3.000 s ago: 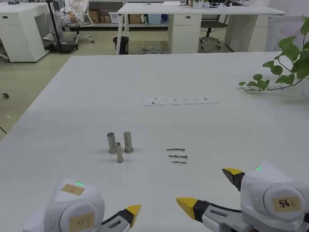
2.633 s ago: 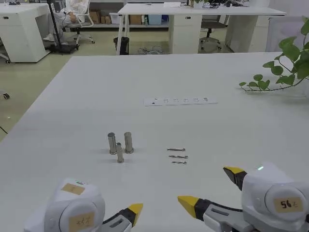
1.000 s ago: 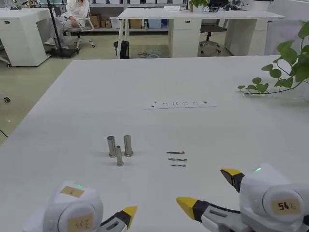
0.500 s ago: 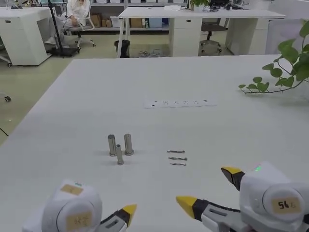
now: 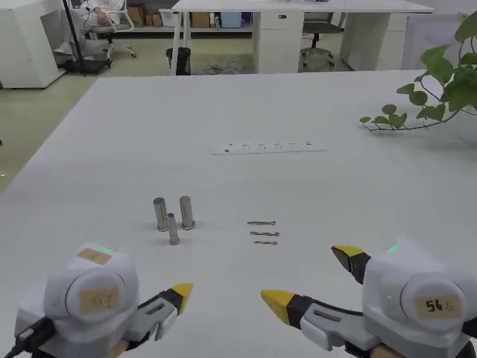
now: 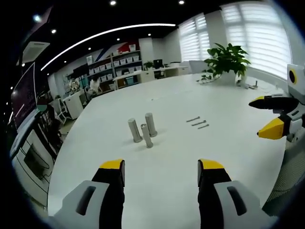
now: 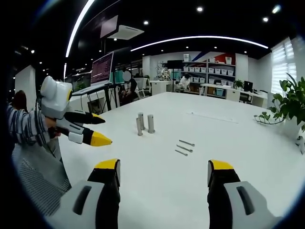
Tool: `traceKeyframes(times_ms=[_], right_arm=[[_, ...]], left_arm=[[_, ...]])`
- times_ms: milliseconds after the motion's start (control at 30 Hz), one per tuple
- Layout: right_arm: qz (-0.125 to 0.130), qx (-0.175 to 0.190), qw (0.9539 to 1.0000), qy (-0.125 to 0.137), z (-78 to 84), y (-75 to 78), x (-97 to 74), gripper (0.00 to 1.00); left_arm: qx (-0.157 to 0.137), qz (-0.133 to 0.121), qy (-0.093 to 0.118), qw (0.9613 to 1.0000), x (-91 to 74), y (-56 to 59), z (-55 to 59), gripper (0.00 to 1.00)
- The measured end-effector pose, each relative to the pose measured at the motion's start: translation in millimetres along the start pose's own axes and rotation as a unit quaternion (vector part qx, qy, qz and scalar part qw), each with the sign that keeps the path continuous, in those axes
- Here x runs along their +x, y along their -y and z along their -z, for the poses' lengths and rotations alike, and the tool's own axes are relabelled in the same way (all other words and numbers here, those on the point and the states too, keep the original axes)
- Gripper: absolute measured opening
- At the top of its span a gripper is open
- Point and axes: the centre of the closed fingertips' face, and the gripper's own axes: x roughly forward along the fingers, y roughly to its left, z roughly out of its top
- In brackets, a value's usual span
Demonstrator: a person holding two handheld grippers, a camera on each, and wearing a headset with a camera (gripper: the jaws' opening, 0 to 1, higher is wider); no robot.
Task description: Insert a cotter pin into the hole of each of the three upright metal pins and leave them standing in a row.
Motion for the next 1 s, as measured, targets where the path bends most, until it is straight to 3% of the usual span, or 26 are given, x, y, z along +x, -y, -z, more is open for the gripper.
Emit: traceKeyframes(times_ms=[133,400,1000], right_arm=[[-0.004,0.005,1.0,0.003,-0.8,-0.8,0.4,0.72],[-0.003,0.015,0.9999,0.006,-0.8,1.5,0.8,0.71],[-0.015,0.035,0.9991,-0.018,11.3,-3.8,3.6,0.7]], left_arm=[[0.01,0.01,0.003,0.9999,13.4,-3.3,-8.1,0.55],[0.011,0.036,-0.002,0.9993,40.4,-7.6,-12.6,0.47],[0.005,0.045,0.004,0.999,94.5,-20.9,-22.0,0.29]])
